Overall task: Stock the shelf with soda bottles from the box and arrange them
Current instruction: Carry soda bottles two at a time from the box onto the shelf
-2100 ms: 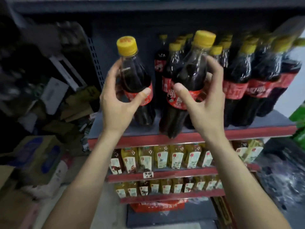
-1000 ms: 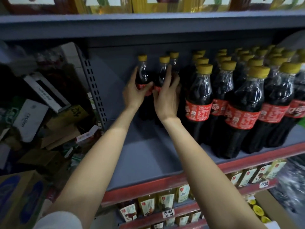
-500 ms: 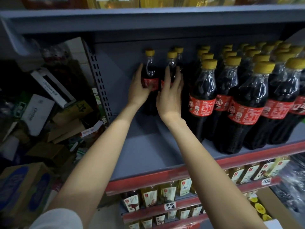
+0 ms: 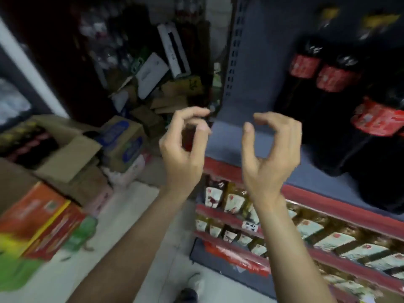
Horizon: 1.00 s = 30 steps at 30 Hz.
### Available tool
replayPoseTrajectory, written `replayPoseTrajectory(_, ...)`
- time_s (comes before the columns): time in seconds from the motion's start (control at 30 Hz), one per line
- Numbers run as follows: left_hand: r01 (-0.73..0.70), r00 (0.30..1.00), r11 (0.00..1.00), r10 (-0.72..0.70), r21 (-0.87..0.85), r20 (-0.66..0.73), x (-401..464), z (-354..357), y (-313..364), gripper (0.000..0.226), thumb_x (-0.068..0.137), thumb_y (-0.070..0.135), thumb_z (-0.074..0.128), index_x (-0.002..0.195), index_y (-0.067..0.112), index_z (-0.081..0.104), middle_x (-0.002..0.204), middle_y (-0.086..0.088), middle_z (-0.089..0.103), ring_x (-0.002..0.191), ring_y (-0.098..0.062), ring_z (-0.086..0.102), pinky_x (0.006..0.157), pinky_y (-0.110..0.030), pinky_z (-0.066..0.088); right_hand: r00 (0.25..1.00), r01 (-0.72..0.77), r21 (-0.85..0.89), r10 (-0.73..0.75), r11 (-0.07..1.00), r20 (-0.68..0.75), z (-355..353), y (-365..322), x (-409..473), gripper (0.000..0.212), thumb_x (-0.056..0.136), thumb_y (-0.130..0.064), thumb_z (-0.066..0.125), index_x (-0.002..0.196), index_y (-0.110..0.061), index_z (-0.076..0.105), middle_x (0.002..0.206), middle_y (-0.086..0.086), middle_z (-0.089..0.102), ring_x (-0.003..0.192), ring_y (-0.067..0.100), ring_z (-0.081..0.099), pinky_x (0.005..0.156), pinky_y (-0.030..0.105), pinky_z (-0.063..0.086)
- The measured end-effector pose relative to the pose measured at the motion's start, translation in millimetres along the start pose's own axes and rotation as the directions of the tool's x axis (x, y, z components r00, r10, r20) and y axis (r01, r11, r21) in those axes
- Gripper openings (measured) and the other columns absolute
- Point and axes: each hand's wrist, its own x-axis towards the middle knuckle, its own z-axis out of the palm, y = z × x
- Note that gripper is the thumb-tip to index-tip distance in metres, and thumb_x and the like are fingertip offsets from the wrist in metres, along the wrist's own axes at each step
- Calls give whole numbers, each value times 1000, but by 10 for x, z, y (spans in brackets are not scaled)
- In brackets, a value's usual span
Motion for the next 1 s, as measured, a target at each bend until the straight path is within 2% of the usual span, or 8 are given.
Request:
replayPoseTrajectory(0.13, 63, 998, 957, -66, 284, 2, -483, -890, -93, 14, 95, 21, 48, 99, 15, 60, 86, 12, 58, 79, -2, 58, 74, -15, 42, 972, -122, 203, 75, 972, 225, 217, -418, -622, 7, 91, -8, 60, 95, -2, 61, 87, 15, 65, 84, 20, 56, 80, 23, 40)
replayPoseTrajectory(0.23, 181, 977, 828, -211, 531, -3, -831, -1588, -293, 18, 90, 19, 52, 97, 10, 66, 88, 8, 63, 78, -5, 58, 70, -19, 46, 865, -238, 254, 85, 938, 495, 486, -655, -1145, 13, 89, -7, 61, 94, 4, 66, 90, 15, 66, 85, 23, 57, 77, 25, 43)
replayPoseTrajectory(0.4, 249, 924, 515, -380, 820, -42, -1362, -2688, -700, 22, 89, 28, 51, 97, 16, 68, 86, 5, 67, 80, -8, 56, 66, -19, 43, 442, -418, 144, 61, 897, 895, 1154, -926, -2071, 29, 89, -25, 51, 107, -8, 67, 102, 5, 67, 99, 16, 52, 84, 26, 44)
replayPoseTrajectory(0.53, 446, 770, 269, -602, 854, -212, -1634, -3501, -1128, 30, 87, 39, 47, 107, 25, 65, 100, 10, 68, 93, -12, 60, 69, -27, 51, 147, -384, 34, 25, 923, 989, 1836, -1134, -2679, 31, 88, -20, 60, 118, -12, 64, 112, 6, 67, 106, 26, 58, 89, 29, 45)
replayPoseTrajectory(0.6, 560, 670, 183, -674, 808, -312, -1643, -3900, -1366, 27, 89, 32, 55, 114, 25, 64, 110, 7, 68, 101, -17, 61, 75, -26, 47, 33, -358, -10, 23, 934, 999, 2213, -1270, -2870, 37, 89, -15, 64, 126, -13, 59, 121, 7, 63, 113, 26, 55, 91, 27, 39)
replayPoseTrajectory(0.77, 786, 469, 72, -717, 614, -516, -1221, -4817, -2145, 30, 90, 20, 60, 120, 17, 61, 114, -4, 68, 103, -31, 62, 80, -33, 45, -77, -356, -77, 53, 931, 996, 3398, -1629, -3156, 41, 92, -14, 60, 132, -11, 53, 131, 9, 57, 121, 27, 52, 96, 32, 41)
replayPoseTrajectory(0.9, 789, 439, 77, -764, 610, -472, -768, -5319, -2915, 40, 88, 33, 54, 126, 20, 58, 110, -3, 70, 98, -24, 65, 78, -31, 47, -116, -305, -45, 9, 951, 993, 4454, -1759, -3264, 42, 94, -17, 57, 135, -11, 51, 133, 9, 55, 122, 27, 51, 97, 35, 42)
replayPoseTrajectory(1.0, 748, 471, 80, -763, 659, -442, -400, -5640, -3578, 37, 90, 19, 59, 127, 17, 57, 117, -6, 66, 104, -26, 63, 82, -32, 46, -112, -288, 34, -69, 957, 991, 5307, -1772, -3301, 41, 94, -16, 57, 134, -8, 51, 132, 12, 55, 123, 30, 49, 94, 38, 43)
